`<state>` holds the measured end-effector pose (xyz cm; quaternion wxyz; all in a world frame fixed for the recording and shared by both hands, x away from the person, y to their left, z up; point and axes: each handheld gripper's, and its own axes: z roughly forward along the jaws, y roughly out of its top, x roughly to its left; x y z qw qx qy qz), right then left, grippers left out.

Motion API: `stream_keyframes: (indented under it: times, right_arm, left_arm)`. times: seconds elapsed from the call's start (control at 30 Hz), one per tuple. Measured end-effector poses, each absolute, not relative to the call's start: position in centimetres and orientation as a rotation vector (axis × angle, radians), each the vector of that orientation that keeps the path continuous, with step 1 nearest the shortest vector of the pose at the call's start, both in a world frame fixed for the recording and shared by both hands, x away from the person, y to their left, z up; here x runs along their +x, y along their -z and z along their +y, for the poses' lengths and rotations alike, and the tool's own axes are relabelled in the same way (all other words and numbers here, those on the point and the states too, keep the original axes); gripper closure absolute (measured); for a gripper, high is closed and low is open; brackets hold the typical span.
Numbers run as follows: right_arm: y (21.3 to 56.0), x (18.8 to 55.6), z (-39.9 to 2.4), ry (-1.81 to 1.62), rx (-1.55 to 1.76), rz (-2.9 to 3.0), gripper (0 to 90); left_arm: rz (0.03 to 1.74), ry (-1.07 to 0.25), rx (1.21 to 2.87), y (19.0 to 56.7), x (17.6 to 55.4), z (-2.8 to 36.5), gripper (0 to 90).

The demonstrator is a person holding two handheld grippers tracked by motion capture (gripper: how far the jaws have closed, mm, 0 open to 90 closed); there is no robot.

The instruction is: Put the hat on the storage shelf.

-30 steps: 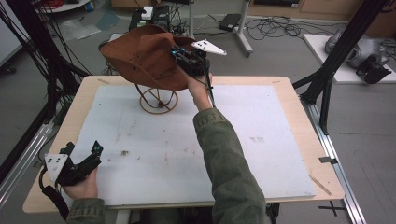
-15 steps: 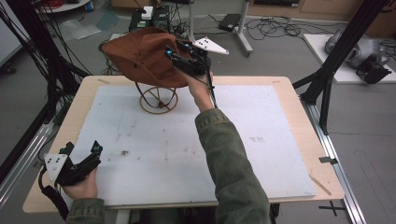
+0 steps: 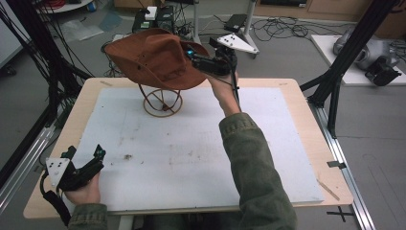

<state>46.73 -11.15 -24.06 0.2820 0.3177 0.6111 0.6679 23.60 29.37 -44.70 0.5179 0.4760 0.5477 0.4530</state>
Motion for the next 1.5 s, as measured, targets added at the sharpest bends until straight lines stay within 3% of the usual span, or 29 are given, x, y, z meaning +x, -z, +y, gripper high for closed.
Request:
stream_keyframes:
  times: [0.27,0.83,1.5]
  right_arm:
    - [24.4,44.7,-15.0,-1.693,0.851,1.626,10.3]
    - [30.8,37.2,-27.1,-1.459,1.047,1.512,10.3]
    - [40.5,30.5,-33.4,-1.326,1.259,1.411,10.4]
  left_arm:
    - [1.315,-1.089,1.143,44.7,23.5,29.4,12.1]
    - [1.301,-1.1,1.157,44.6,23.8,28.9,12.1]
    - [1.278,-1.093,1.173,44.5,24.5,28.1,12.1]
